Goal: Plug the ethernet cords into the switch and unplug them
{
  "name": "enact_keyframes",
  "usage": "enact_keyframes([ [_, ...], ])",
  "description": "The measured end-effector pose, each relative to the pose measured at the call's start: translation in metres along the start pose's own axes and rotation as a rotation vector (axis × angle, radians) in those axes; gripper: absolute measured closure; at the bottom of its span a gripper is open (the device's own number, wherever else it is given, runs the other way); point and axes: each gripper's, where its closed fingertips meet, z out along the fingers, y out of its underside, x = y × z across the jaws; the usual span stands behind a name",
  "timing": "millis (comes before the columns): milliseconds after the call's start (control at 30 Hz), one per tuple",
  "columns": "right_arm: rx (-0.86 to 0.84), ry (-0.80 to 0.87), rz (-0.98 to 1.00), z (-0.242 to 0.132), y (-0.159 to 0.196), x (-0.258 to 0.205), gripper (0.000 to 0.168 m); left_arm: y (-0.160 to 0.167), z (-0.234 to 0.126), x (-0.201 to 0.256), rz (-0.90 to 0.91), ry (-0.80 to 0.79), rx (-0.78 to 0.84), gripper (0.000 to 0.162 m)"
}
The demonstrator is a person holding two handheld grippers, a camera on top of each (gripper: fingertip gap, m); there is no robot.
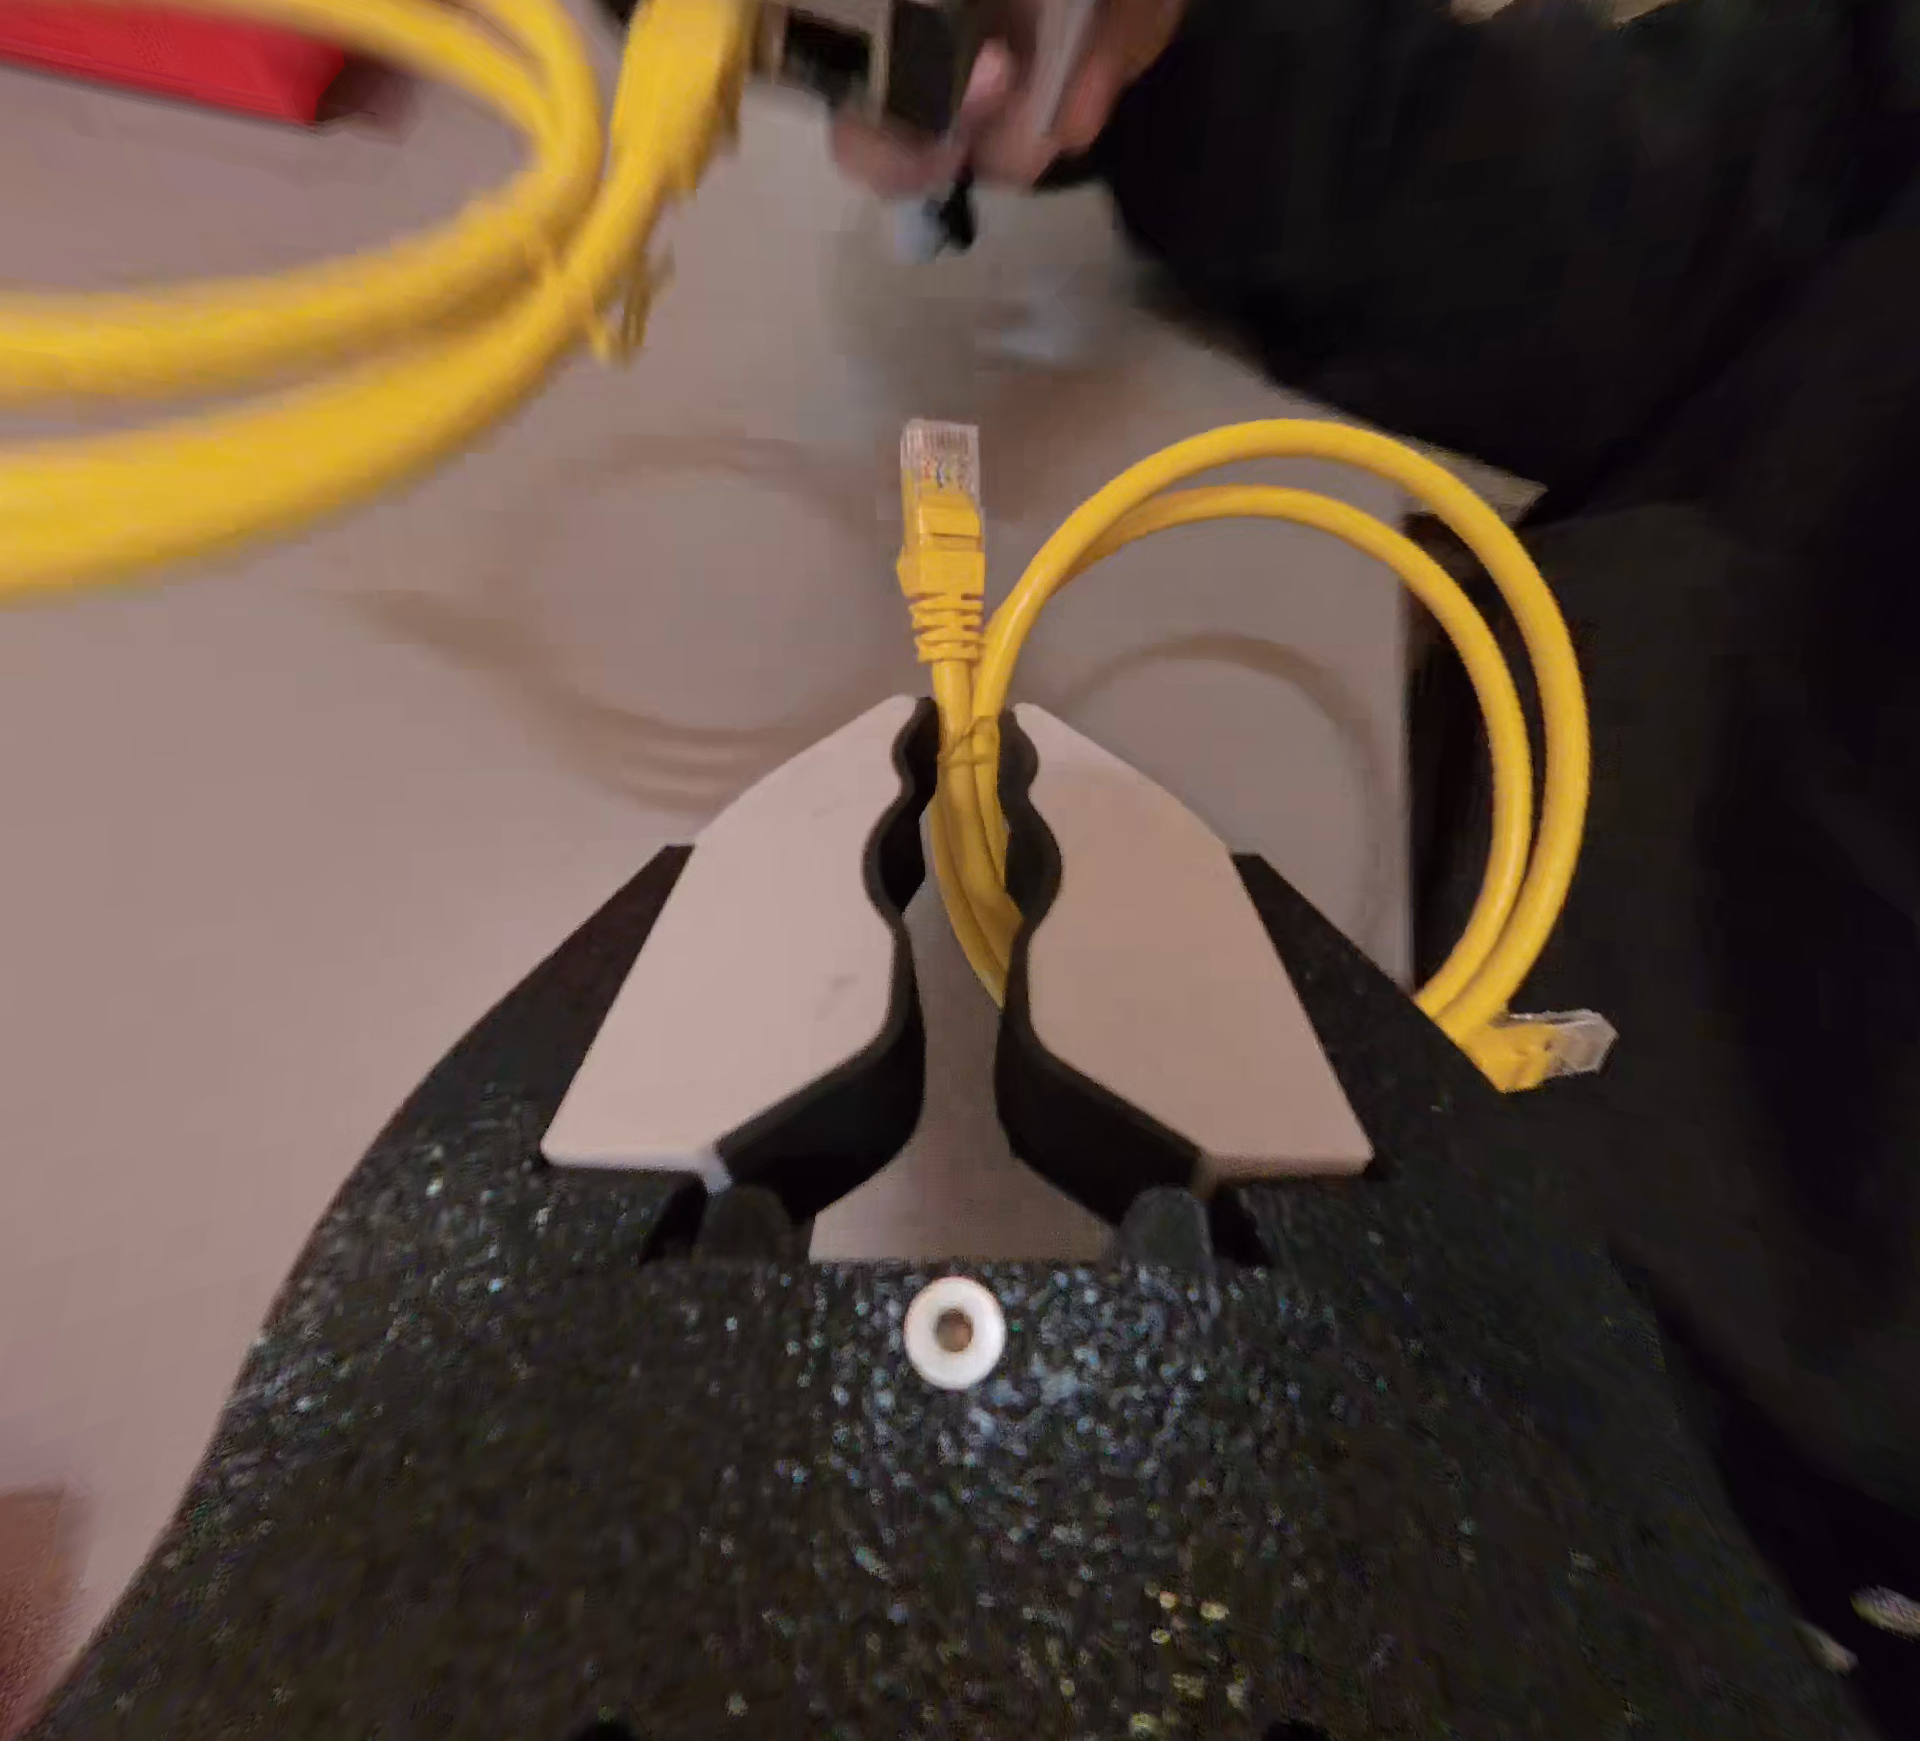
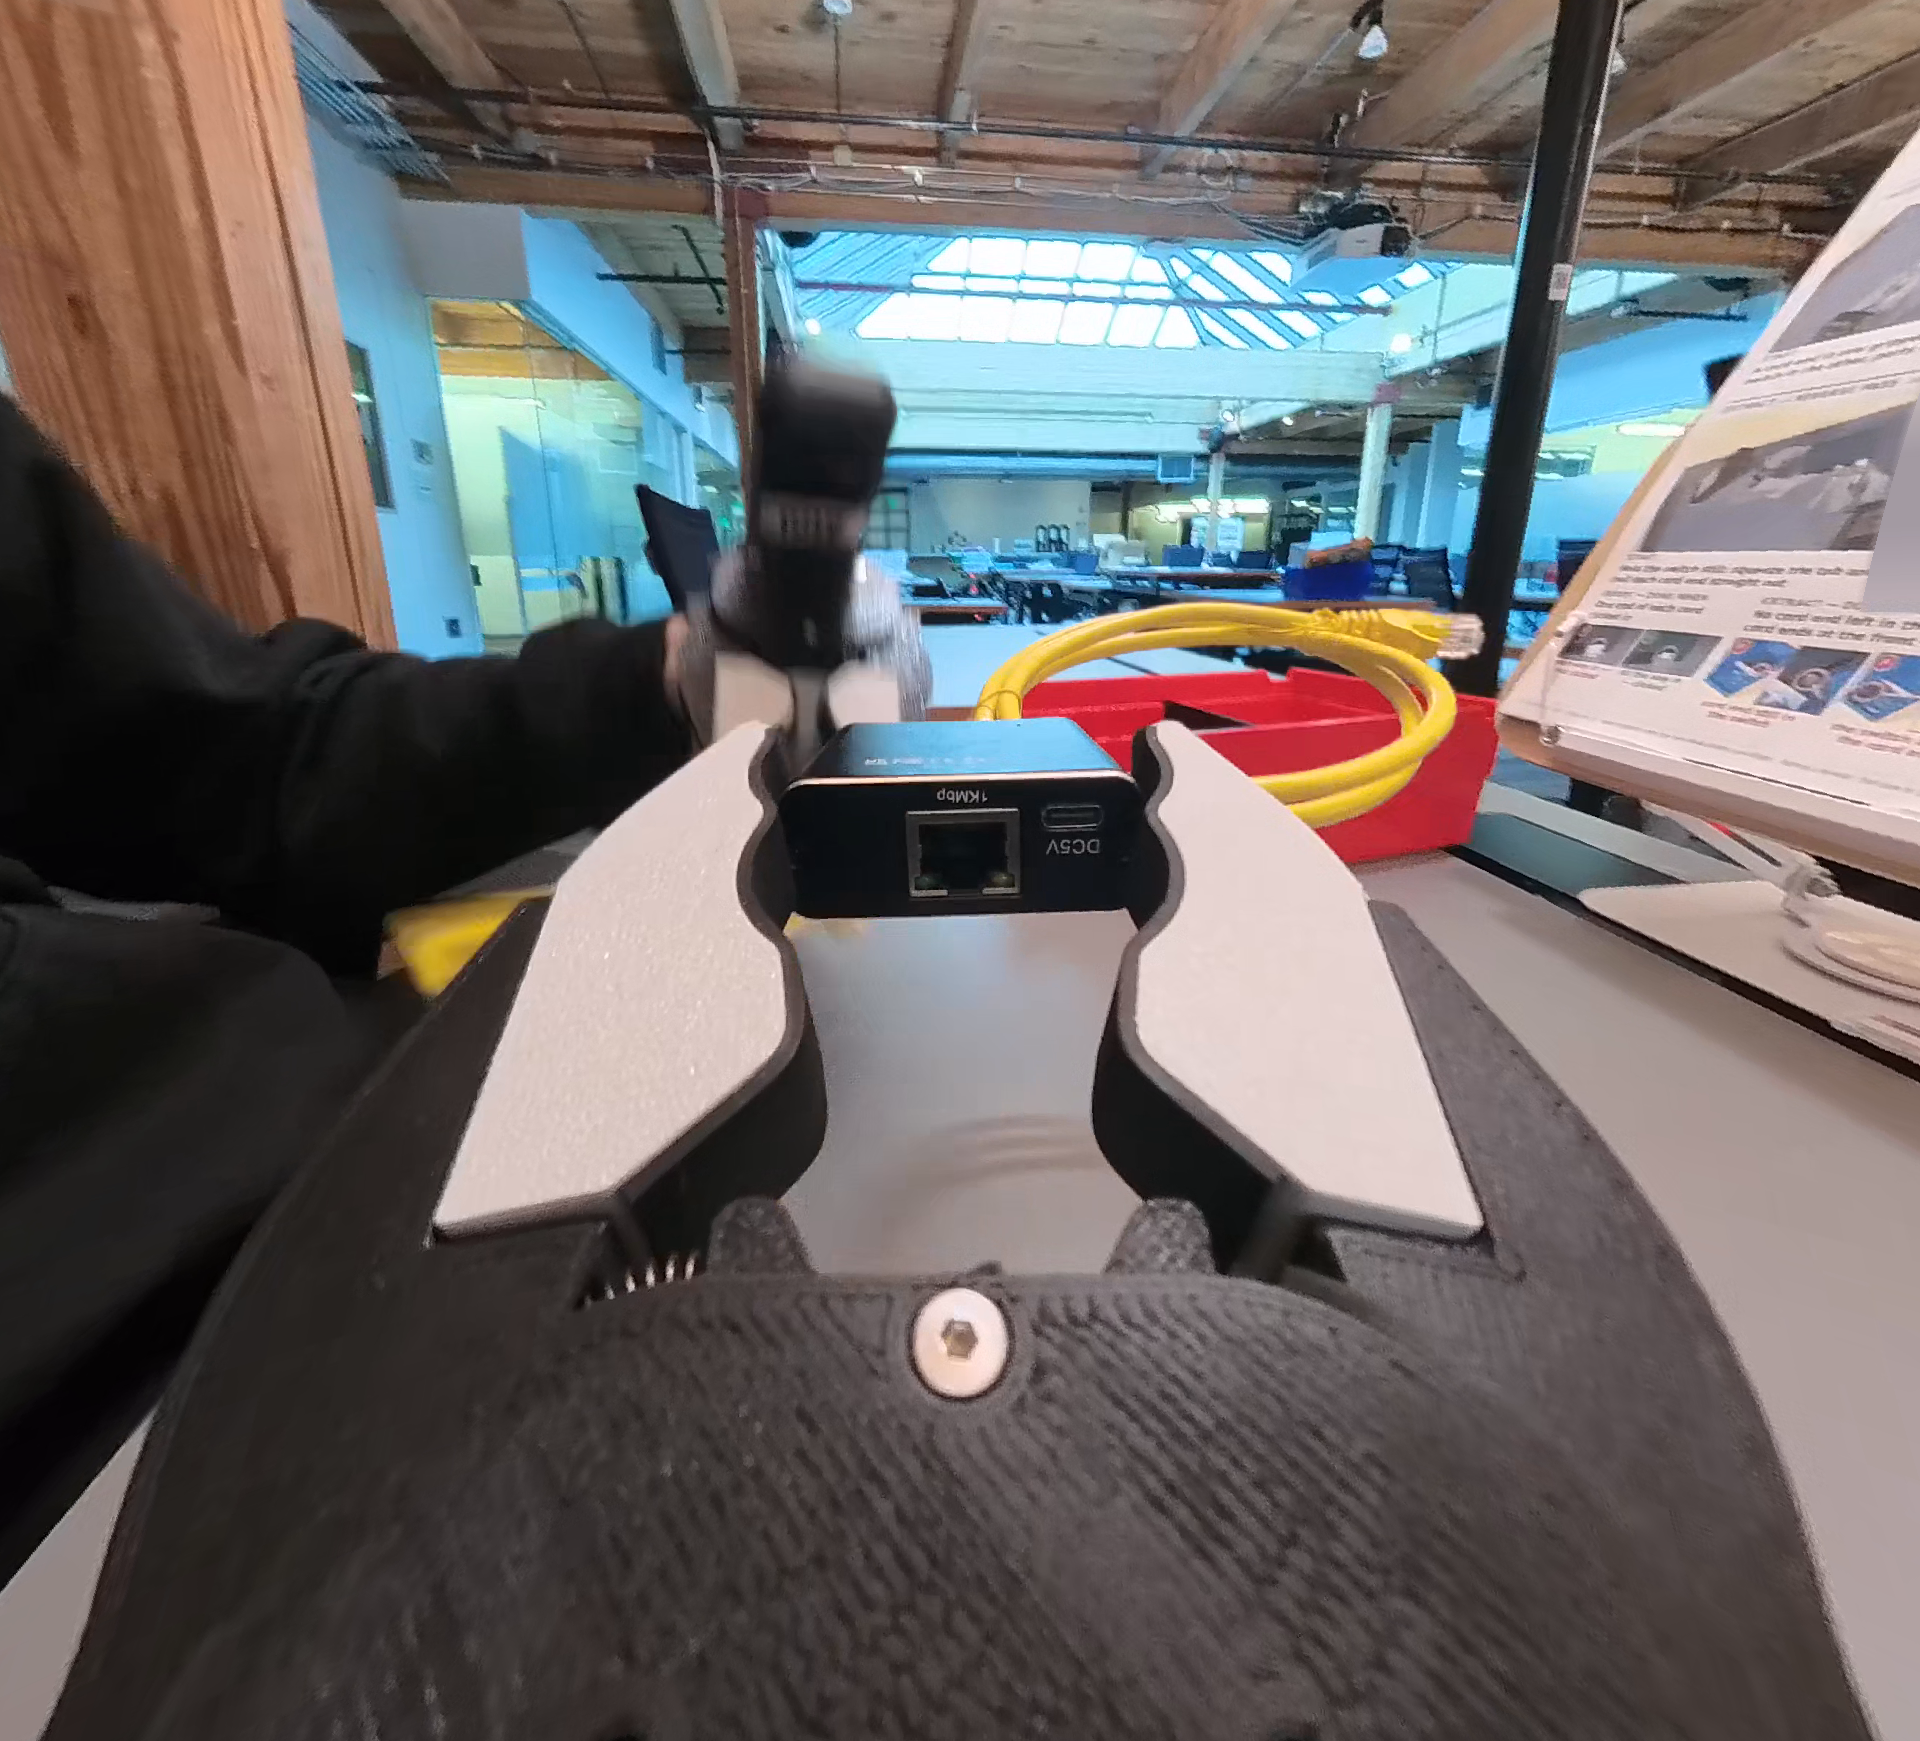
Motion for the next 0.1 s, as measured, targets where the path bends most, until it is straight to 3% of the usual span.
enact_keyframes([
  [33, 0.012, -0.009, 0.006, 0.001, -0.001, -0.001, 0.104, -0.012, -0.010, 0.007, 0.011, 0.025, 0.002, 0.151],
  [100, 0.022, -0.018, 0.012, 0.002, -0.002, -0.002, 0.104, -0.030, -0.024, 0.016, 0.016, 0.049, -0.036, 0.151],
])
